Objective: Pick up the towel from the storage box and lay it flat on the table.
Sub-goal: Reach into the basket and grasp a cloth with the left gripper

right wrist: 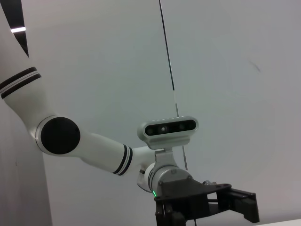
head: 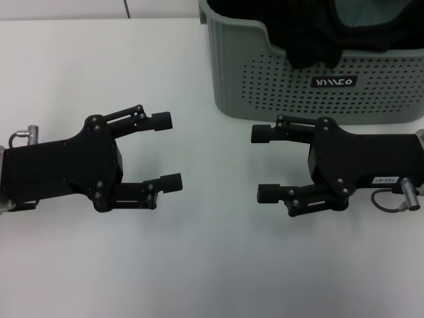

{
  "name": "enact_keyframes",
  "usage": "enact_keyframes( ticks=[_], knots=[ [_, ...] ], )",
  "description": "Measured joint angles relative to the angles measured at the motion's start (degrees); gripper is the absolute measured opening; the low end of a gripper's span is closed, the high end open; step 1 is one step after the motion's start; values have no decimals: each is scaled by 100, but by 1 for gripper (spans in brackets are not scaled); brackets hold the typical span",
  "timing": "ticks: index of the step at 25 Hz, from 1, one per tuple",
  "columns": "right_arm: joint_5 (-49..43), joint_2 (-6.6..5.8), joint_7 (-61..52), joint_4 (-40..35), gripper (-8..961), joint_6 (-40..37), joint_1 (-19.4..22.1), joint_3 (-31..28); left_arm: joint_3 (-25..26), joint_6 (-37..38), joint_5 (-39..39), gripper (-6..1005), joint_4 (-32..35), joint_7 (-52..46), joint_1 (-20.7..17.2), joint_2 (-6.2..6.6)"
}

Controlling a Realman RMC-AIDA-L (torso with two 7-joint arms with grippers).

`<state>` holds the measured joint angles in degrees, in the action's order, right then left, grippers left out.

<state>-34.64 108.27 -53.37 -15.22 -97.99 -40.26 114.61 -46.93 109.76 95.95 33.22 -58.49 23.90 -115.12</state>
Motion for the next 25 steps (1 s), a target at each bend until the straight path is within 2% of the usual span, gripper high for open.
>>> enact_keyframes(
  ticks=[13, 20, 25],
  knots=[
    [2, 36, 49, 27, 855, 10, 50, -7, 9, -39, -23, 864, 0, 11, 0, -9],
    [9, 83, 215, 35, 854, 179, 202, -128, 9, -46, -322, 863, 198, -182, 24, -21],
    [-11, 136, 237, 41, 853, 544, 298, -164, 17, -298, -1017, 863, 991, -724, 29, -239]
  ],
)
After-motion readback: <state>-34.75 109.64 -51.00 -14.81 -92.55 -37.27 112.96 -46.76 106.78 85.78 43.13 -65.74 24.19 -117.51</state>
